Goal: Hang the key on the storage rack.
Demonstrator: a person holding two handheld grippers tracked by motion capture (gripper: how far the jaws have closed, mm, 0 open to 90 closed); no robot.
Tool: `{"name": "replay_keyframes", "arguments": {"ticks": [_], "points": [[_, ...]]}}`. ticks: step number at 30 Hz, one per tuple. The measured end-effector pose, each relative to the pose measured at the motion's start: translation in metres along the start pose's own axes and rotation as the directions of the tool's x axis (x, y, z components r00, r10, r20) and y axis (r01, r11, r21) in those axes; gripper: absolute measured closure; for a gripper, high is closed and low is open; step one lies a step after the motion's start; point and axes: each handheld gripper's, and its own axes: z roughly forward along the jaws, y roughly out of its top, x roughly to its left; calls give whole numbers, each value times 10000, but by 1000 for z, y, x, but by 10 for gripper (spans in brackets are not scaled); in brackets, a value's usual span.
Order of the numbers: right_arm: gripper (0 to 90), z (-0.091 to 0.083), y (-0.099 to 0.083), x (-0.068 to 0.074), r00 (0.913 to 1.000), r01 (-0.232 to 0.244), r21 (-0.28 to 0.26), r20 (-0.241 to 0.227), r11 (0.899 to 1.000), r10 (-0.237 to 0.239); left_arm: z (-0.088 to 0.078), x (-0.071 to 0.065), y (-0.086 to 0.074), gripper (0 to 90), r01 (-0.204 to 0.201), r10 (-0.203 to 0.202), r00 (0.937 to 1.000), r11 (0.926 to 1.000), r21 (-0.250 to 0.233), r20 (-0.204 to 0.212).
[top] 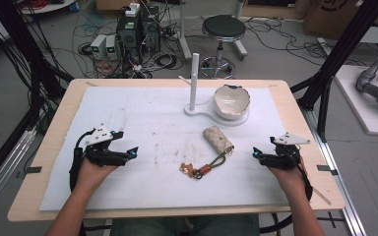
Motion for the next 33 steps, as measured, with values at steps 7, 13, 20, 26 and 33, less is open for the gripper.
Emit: {"name": "replay_keyframes", "arguments": {"ticks": [7,13,20,26,33], "points": [[211,-10,-8,-4,9999,-96,83,125,9999,95,20,-13,9,161,-192,182,9983,9996,185,554],[211,-20,-17,-8,9995,-171,66,281,9998,169,38,-27,18,161,-526,502,9939,9984,219,987],[211,-29,-25,-13,9987,-307,103,422,9995,302,59,-49,26,161,-798,724,9848,9960,411,1578],[211,-31,-28,-15,9984,-325,144,473,9994,318,70,-62,30,161,-892,792,9819,9947,512,1722],[212,-31,-29,-16,9984,-292,194,490,9994,282,89,-87,36,161,-1082,890,9693,9915,727,2291]]}}
